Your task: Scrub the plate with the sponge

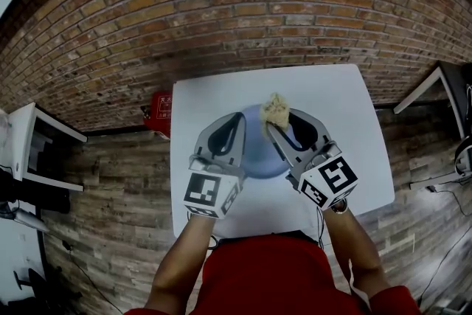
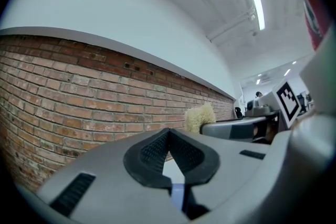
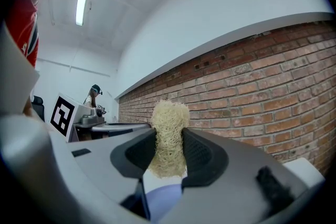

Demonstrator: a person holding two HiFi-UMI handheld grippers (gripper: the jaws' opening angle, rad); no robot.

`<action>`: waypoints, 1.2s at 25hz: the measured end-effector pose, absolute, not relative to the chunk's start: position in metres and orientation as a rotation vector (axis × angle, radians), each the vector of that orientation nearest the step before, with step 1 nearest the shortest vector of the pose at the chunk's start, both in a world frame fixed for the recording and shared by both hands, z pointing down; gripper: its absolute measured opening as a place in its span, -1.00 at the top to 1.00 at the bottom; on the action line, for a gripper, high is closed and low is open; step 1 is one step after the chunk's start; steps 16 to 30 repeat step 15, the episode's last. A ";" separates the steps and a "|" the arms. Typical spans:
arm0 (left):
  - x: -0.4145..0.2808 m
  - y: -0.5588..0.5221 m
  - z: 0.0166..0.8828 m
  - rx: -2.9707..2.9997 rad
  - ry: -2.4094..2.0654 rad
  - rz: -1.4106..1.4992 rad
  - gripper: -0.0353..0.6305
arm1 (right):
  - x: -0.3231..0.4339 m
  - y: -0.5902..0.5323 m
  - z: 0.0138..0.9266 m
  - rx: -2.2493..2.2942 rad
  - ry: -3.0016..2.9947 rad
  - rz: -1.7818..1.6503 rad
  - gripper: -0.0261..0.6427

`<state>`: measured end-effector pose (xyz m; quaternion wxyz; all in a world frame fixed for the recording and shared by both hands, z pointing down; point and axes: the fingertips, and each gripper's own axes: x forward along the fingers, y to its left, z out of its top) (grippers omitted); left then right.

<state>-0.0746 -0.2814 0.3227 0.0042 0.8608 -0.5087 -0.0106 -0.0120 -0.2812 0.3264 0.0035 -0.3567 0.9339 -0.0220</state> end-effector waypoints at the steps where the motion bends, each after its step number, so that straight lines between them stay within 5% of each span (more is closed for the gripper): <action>1: -0.074 -0.281 0.322 2.698 -1.594 -0.035 0.86 | -0.012 -0.281 0.326 -1.120 2.926 -0.070 0.47; 30: -0.077 -0.278 0.322 2.691 -1.599 -0.050 0.86 | -0.012 -0.278 0.326 -1.112 2.926 -0.067 0.47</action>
